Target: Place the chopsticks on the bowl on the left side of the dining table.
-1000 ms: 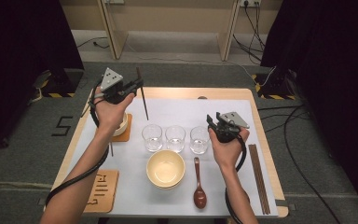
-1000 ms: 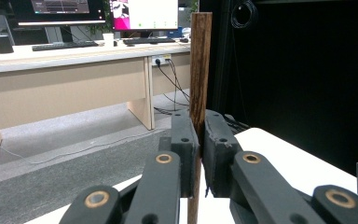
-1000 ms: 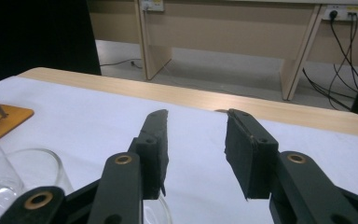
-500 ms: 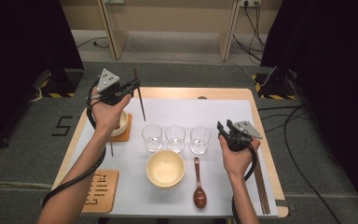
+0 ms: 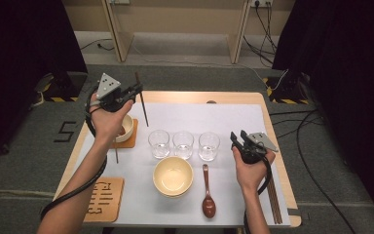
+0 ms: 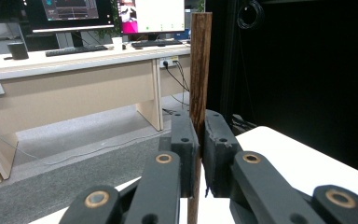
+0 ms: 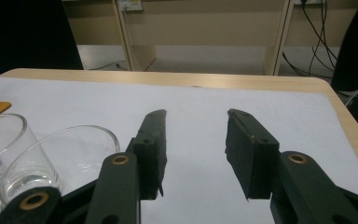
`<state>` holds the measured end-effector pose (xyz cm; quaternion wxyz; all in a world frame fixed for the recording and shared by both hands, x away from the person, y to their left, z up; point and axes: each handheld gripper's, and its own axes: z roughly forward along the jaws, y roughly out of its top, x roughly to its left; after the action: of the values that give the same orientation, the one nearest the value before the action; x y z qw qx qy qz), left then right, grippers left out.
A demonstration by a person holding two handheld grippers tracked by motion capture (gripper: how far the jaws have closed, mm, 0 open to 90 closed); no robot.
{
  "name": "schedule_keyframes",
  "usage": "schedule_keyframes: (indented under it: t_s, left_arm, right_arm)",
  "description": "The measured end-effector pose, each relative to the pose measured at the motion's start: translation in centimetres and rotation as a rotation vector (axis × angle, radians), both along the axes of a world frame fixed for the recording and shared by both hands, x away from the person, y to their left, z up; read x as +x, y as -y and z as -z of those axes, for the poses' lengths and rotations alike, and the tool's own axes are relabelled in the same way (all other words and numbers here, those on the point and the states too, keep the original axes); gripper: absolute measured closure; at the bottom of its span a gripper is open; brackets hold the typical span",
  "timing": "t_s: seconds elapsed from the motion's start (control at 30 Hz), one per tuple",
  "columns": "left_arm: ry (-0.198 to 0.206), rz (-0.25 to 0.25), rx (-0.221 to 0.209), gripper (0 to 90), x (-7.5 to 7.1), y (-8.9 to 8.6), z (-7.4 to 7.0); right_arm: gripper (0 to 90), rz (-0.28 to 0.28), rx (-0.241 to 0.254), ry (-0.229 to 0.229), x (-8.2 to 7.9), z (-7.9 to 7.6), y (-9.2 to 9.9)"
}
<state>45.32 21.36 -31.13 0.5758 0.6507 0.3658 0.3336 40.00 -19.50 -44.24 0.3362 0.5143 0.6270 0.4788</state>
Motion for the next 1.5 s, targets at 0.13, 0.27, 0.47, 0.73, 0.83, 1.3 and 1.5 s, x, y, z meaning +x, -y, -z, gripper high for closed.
schedule_keyframes:
  t_s: [0.13,0.27,0.47,0.73,0.83,1.3,1.5]
  left_arm:
    - [-0.007,-0.007,0.001,83.4,-0.2,-0.2,0.2]
    - [-0.013,-0.013,0.001,83.4,-0.4,-0.5,0.3]
    - [-0.012,-0.013,0.001,83.4,-1.0,-0.8,0.4]
    - [-0.017,-0.013,0.0,83.4,-1.8,-1.2,0.6]
    - [-0.019,-0.014,0.003,83.4,-2.1,-1.4,0.8]
    - [-0.023,-0.012,0.001,83.4,-3.6,-2.4,1.6]
    - [-0.025,-0.011,0.0,83.4,-4.3,-2.7,1.7]
  right_arm:
    - [58.4,0.002,-0.002,0.0,-0.2,0.0,0.1]
    - [58.2,0.008,0.005,-0.006,-0.3,0.1,0.2]
    - [58.0,0.004,-0.001,-0.007,-0.4,0.2,0.2]
    - [57.9,0.009,0.003,-0.006,-0.5,0.2,0.4]
    - [57.9,0.01,0.005,-0.007,-0.6,0.2,0.3]
    - [57.8,0.003,-0.002,-0.007,-0.6,0.2,0.1]
    - [57.8,0.003,-0.002,-0.009,-0.6,0.3,0.2]
